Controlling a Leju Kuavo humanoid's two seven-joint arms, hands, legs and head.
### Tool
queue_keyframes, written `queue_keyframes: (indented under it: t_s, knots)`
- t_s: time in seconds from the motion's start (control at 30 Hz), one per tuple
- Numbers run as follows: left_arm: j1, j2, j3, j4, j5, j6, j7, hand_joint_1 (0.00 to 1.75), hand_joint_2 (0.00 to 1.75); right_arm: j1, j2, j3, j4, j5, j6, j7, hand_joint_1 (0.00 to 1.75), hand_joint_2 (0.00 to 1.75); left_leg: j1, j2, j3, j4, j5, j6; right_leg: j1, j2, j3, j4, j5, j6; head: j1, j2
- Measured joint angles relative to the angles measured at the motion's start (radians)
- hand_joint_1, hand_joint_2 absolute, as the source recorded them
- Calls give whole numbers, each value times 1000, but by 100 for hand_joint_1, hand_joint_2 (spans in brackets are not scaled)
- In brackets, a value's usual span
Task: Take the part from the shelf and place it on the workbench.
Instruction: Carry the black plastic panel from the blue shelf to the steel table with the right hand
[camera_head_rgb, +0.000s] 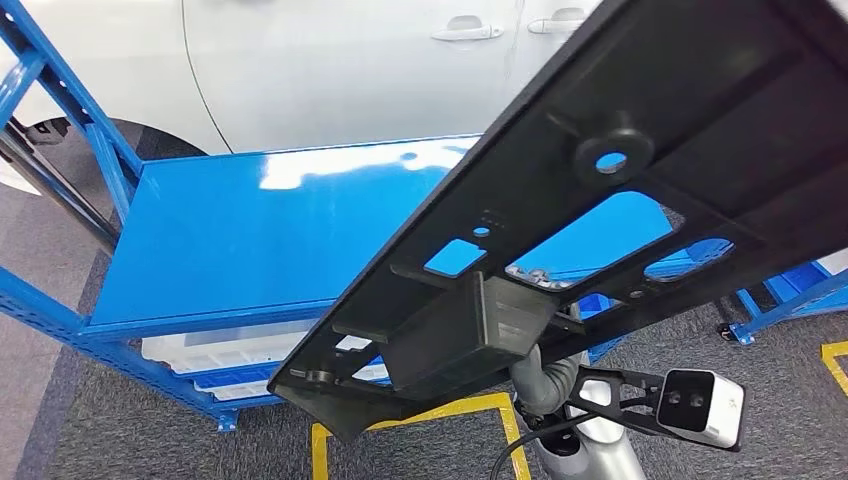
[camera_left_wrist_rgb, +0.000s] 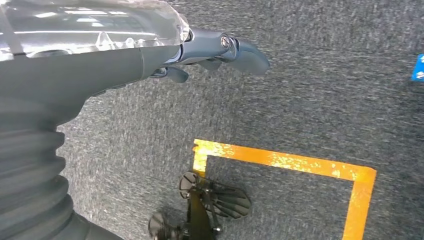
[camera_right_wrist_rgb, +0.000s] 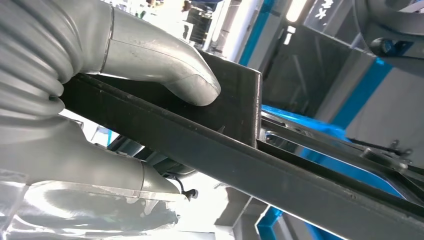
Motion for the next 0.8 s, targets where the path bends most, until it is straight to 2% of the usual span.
queue_keyframes:
  t_s: [0.03, 0.07, 0.13, 0.17, 0.2, 0.27, 0.3, 0.33, 0.37, 0.4, 0.43, 0.47, 0.5, 0.53, 0.57, 0.63, 0.67, 0.7, 0.77, 0.8]
  knots:
    - [0, 1, 0, 0, -1, -2, -1, 0, 175, 3, 0, -8, -5, -1, 13, -1, 175, 175, 1, 0, -2, -2, 8, -6, 4, 0, 24, -40, -7, -7, 0, 0]
    - [0, 2, 0, 0, -1, -3, -2, 0, 175, 6, 1, -16, -8, -1, 25, -1, 175, 175, 1, 0, -2, -5, 17, -13, 8, 0, 29, -55, -8, -13, 0, 0]
    - [0, 4, 0, 0, -1, -4, -5, 0, 175, 12, 2, -28, -10, 1, 41, -2, 175, 175, 2, -1, -6, -8, 21, -25, 5, -3, 20, -64, 13, -27, 0, 0]
    - [0, 5, 0, 0, 0, -5, -6, 0, 175, 13, 3, -33, -10, 2, 47, -2, 175, 175, 2, -2, -13, 7, 0, -30, 2, -4, 12, -70, 26, -36, 0, 0]
    - [0, 7, 0, 0, 1, -6, -6, 0, 175, 13, 5, -37, -9, 2, 50, -2, 175, 175, 3, -3, -25, 40, -40, -34, 0, -6, 1, -74, 40, -43, 0, 0]
    - [0, 9, 0, 0, 2, -6, -6, 0, 175, 13, 9, -43, -9, 1, 54, -1, 175, 175, 5, -4, -53, 156, -144, -40, 2, -7, -27, -74, 63, -52, 0, 0]
    - [-1, 11, 0, 0, 3, -6, -6, 0, 175, 13, 9, -46, -9, 1, 54, -1, 175, 175, 6, -4, -62, 217, -174, -43, 4, -7, -43, -72, 75, -52, 0, 0]
    - [-1, 12, 0, 0, 5, -6, -6, 0, 175, 13, 9, -47, -8, 1, 54, -1, 175, 175, 6, -4, -60, 257, -177, -45, 5, -8, -61, -69, 86, -52, 0, 0]
    - [-1, 12, 0, 0, 6, -6, -6, 0, 175, 13, 9, -47, -7, 1, 55, -1, 175, 175, 6, -4, -44, 268, -158, -47, 5, -8, -79, -65, 97, -51, 0, 0]
    - [-2, 12, 0, 0, 8, -6, -6, 0, 175, 13, 9, -47, -7, 0, 55, -1, 175, 175, 6, -4, -13, 246, -127, -46, 6, -8, -97, -59, 107, -48, 0, 0]
    - [-2, 13, 0, 0, 9, -6, -6, 0, 175, 13, 9, -47, -6, 0, 54, -1, 175, 175, 6, -4, 32, 195, -102, -44, 6, -8, -114, -53, 116, -46, 0, 0]
    - [-4, 14, 0, 0, 9, -5, -6, 0, 175, 13, 9, -47, -6, 1, 54, -1, 175, 175, 5, -4, 88, 123, -98, -41, 7, -8, -128, -45, 124, -42, 0, 0]
    - [-6, 14, 0, 0, 9, -5, -7, 0, 175, 12, 9, -47, -6, 1, 53, -1, 175, 175, 3, -4, 135, 55, -109, -36, 9, -8, -138, -39, 131, -37, 0, 0]
    - [-7, 15, 0, 0, 10, -5, -7, 0, 175, 12, 9, -47, -6, 2, 52, -1, 175, 175, 1, -5, 166, 4, -124, -31, 10, -9, -144, -35, 140, -32, 0, 0]
    - [-8, 15, 0, 0, 10, -5, -7, 0, 175, 11, 9, -47, -6, 3, 50, -1, 175, 175, -2, -6, 180, -25, -134, -26, 10, -10, -147, -34, 149, -26, 0, 0]
    - [-6, 14, 0, 0, 10, -5, -7, 0, 175, 12, 9, -47, -4, 4, 47, -1, 175, 175, 0, -4, 167, -32, -121, -14, 9, -9, -153, -35, 160, -15, 0, 0]
    - [-5, 14, 0, 0, 11, -5, -6, 0, 175, 13, 8, -47, -3, 3, 46, -1, 175, 175, 2, -2, 157, -32, -110, -6, 7, -7, -161, -23, 141, -9, 0, 0]
    - [-5, 13, 0, 0, 11, -5, -6, 0, 175, 14, 7, -47, -1, 2, 44, -1, 175, 175, 5, 1, 145, -33, -96, 0, 6, -4, -172, 6, 102, -2, 0, 0]
    - [-6, 13, 0, 0, 13, -5, -6, 0, 175, 15, 6, -47, 1, -1, 40, -1, 175, 175, 5, 4, 114, -32, -70, 7, 0, -2, -203, 122, -7, 9, 0, 0]
    - [-6, 13, 1, 0, 14, -5, -6, 0, 175, 16, 5, -47, 3, -2, 38, -1, 175, 175, 5, 4, 96, -30, -56, 7, -2, -2, -215, 189, -43, 13, 0, 0]
